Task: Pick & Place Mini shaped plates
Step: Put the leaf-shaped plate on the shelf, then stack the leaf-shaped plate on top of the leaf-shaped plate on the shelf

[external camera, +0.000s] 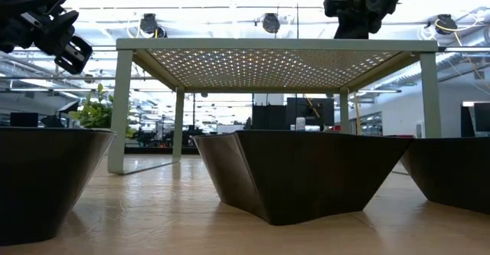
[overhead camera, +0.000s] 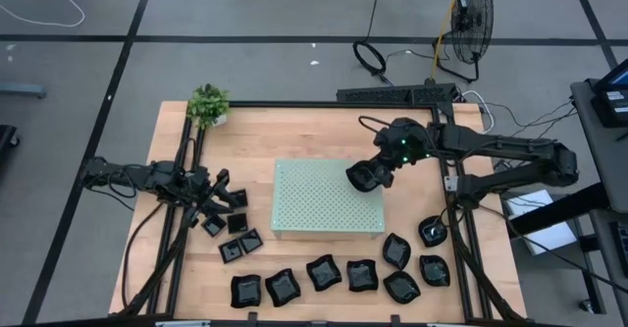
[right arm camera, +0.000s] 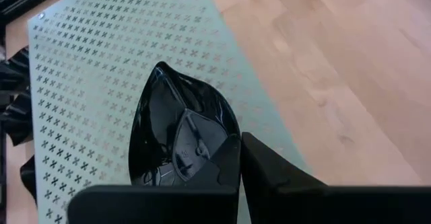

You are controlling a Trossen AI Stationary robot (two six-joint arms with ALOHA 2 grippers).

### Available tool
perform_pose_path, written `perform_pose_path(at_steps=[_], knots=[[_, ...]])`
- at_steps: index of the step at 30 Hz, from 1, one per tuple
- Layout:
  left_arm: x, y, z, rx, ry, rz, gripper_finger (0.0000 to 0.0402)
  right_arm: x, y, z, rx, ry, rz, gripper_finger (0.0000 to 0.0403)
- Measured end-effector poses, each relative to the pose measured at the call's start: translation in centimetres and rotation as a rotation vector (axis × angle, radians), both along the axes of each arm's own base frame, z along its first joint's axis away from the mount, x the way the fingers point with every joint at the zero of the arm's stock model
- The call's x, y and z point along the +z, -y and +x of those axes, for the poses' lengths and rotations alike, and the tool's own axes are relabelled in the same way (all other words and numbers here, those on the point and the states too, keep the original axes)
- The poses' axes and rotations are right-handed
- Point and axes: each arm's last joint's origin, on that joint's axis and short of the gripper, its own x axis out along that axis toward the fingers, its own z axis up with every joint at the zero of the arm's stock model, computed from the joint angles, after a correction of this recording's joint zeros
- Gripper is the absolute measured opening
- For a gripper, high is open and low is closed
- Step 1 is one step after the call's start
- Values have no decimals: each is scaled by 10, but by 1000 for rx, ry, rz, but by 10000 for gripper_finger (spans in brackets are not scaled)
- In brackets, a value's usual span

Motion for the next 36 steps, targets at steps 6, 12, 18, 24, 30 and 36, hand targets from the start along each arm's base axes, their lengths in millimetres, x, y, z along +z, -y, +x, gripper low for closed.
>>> perform_pose_path(at_steps=[6, 12, 18, 24, 30, 36], knots=[[0, 0, 0, 0, 0, 0, 129, 2, -5, 3, 22, 23, -9, 2], [0, 0, 0, 0, 0, 0, 129, 2, -5, 3, 21, 28, -10, 15], [0, 0, 0, 0, 0, 0, 129, 2, -5, 3, 19, 28, -12, 29], [0, 0, 0, 0, 0, 0, 129, 2, -4, 3, 0, 24, -31, 41], [0, 0, 0, 0, 0, 0, 129, 5, -5, 2, 18, 51, -46, 54], [0, 0, 0, 0, 0, 0, 129, 21, -29, -6, 131, 154, -75, 74]])
